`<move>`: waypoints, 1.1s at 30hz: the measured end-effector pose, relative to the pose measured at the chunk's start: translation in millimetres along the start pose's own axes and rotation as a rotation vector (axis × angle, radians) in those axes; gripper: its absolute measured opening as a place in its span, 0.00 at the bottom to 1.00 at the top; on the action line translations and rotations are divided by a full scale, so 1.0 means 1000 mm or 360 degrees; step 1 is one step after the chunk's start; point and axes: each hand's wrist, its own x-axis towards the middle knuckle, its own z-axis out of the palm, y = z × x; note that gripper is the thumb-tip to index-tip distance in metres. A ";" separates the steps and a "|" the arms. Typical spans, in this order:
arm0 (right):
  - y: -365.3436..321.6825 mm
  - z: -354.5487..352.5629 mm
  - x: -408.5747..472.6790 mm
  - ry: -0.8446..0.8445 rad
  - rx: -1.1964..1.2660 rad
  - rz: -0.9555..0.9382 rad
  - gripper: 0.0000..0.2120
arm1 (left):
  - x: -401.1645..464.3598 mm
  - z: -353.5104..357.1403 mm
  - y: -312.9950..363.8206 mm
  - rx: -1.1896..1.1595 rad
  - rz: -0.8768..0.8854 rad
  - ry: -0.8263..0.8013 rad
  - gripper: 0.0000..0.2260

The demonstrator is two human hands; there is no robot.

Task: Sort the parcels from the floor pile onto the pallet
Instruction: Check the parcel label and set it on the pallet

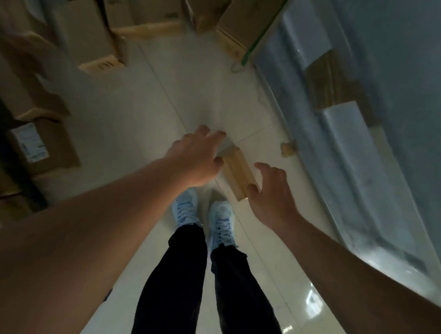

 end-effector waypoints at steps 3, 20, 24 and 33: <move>0.027 0.027 0.034 -0.0081 -0.0111 0.0059 0.28 | 0.039 0.039 -0.007 -0.0027 -0.0011 -0.0114 0.28; 0.122 0.172 0.176 0.0092 -0.0661 -0.0087 0.61 | 0.166 0.232 -0.063 -0.0452 -0.0206 -0.0122 0.38; 0.129 0.169 0.183 0.0147 -0.0503 -0.0117 0.57 | 0.172 0.234 -0.064 -0.0528 -0.0286 -0.0074 0.40; 0.077 0.089 0.124 0.0026 0.1022 0.0131 0.49 | 0.121 0.149 -0.044 -0.0674 -0.0550 0.0060 0.20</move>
